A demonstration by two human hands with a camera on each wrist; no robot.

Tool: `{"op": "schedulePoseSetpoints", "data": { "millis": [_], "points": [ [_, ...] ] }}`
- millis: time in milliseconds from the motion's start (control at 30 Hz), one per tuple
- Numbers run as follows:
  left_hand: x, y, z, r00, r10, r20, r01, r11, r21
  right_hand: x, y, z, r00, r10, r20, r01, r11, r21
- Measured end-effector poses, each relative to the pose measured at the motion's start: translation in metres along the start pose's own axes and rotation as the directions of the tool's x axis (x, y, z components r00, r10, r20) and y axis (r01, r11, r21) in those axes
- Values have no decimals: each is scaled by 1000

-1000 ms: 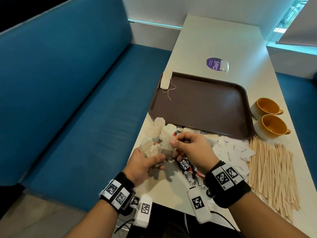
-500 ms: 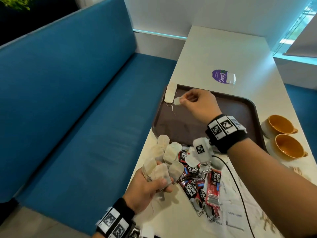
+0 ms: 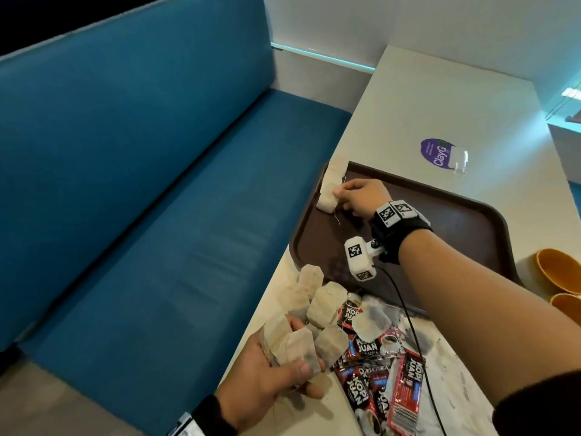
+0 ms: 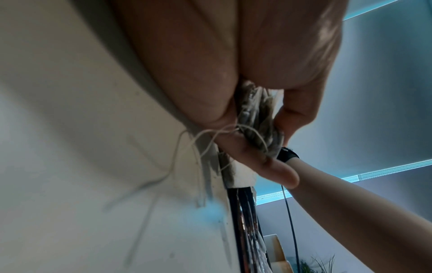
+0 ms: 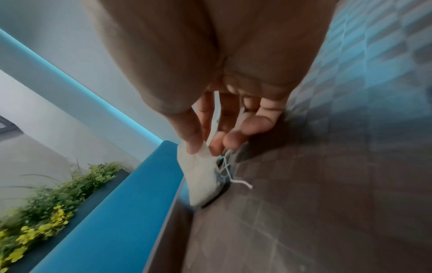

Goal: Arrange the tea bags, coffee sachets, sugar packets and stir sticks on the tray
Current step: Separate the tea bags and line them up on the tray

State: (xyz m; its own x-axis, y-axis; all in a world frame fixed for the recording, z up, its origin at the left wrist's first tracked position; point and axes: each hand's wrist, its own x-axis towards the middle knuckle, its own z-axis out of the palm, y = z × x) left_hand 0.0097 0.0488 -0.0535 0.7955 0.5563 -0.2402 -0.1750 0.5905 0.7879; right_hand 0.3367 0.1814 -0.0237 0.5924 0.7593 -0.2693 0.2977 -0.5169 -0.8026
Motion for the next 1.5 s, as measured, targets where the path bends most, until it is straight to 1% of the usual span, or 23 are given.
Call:
{"op": "schedulePoseSetpoints", "data": {
  "millis": [133, 233, 300, 367, 433, 567, 700, 833, 900, 967, 1100, 1200, 1333, 1433, 1500],
  "points": [
    [2, -3, -4, 999, -37, 3, 37, 999, -20, 10, -2, 3, 996, -45, -75, 40, 997, -66],
    [4, -3, -6, 999, -32, 14, 32, 999, -21, 14, -4, 3, 989, -68, -135, 64, 997, -34],
    [4, -1, -5, 999, -31, 27, 31, 999, -5, 13, -4, 4, 990, -74, -118, 70, 997, -41],
    [5, -1, -6, 999, -30, 31, 30, 1000, 10, 12, -2, 6, 997, -65, -39, 59, 990, -132],
    [5, -1, -7, 999, -37, 27, 37, 999, 7, 9, -3, 9, 998, -62, -4, 59, 975, -213],
    [4, -1, -5, 999, -27, 27, 28, 999, -41, 8, -7, 15, 997, -68, -18, 63, 972, -225],
    [5, -4, -7, 1000, -25, 2, 25, 999, 22, 7, -9, 13, 998, -69, -2, 67, 972, -226],
    [4, -4, -6, 1000, -1, -13, 1, 999, 48, -6, -10, 1, 992, -115, -52, 104, 980, -167],
    [3, -7, -5, 1000, 8, -20, -7, 999, 51, -21, -13, -8, 988, -137, -76, 129, 986, -105],
    [3, -9, -4, 999, 2, -33, -1, 1000, 25, -43, -18, -20, 982, -173, -73, 166, 982, -87],
    [1, -8, 2, 998, 23, -62, -24, 1000, -18, -106, -26, -40, 972, -237, 8, 237, 971, -38],
    [0, -5, 5, 997, 20, -74, -23, 999, -38, -159, -22, -41, 967, -246, 70, 247, 969, -2],
    [-3, -4, 7, 995, 36, -94, -37, 999, -12, -217, -4, -28, 969, -212, 129, 197, 973, 117],
    [-4, -4, 10, 994, 74, -85, -75, 997, -15, -247, 8, -13, 973, -161, 166, 138, 980, 143],
    [-5, -4, 12, 991, 103, -82, -105, 994, -18, -262, 14, -3, 977, -119, 177, 83, 977, 197]
  ]
}}
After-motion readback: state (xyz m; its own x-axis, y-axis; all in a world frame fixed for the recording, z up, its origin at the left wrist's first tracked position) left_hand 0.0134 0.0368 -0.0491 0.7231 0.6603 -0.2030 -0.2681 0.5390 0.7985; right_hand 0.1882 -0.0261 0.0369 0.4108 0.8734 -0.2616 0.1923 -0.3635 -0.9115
